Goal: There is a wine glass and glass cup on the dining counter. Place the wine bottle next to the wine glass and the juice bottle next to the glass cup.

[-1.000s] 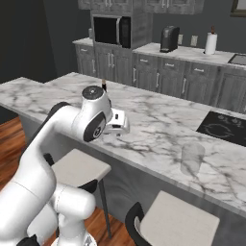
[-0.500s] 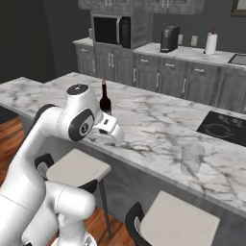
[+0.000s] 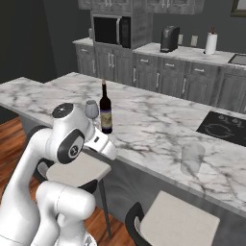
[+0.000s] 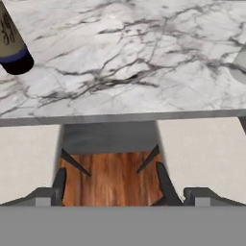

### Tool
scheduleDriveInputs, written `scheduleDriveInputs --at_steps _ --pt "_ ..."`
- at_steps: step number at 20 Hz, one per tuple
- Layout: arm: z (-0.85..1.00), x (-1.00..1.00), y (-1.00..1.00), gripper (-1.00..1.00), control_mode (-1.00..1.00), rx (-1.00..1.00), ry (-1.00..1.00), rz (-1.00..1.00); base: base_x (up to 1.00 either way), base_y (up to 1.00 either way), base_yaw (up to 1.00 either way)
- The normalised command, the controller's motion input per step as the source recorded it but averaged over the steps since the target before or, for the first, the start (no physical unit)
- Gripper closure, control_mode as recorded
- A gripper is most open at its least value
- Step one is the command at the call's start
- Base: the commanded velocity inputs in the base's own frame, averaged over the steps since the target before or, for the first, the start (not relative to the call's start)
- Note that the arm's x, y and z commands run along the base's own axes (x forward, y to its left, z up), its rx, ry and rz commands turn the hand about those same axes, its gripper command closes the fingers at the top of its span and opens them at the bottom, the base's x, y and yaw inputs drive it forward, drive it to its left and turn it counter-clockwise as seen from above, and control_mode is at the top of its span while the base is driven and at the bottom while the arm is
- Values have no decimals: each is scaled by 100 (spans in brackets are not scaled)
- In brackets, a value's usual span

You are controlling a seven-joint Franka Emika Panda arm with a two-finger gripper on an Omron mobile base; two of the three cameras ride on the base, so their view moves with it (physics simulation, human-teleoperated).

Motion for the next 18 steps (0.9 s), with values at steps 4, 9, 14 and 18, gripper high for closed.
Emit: scheduleDriveInputs --at_steps 4,9,14,18 --pt "-20 -7 5 -100 -100 0 -13 -11 0 0 0" --pt "0 0 0 -100 -100 0 -2 -2 0 0 0" --pt "0 0 0 -100 -100 0 0 0 0 0 0" --pt "0 0 0 -100 -100 0 0 0 0 0 0"
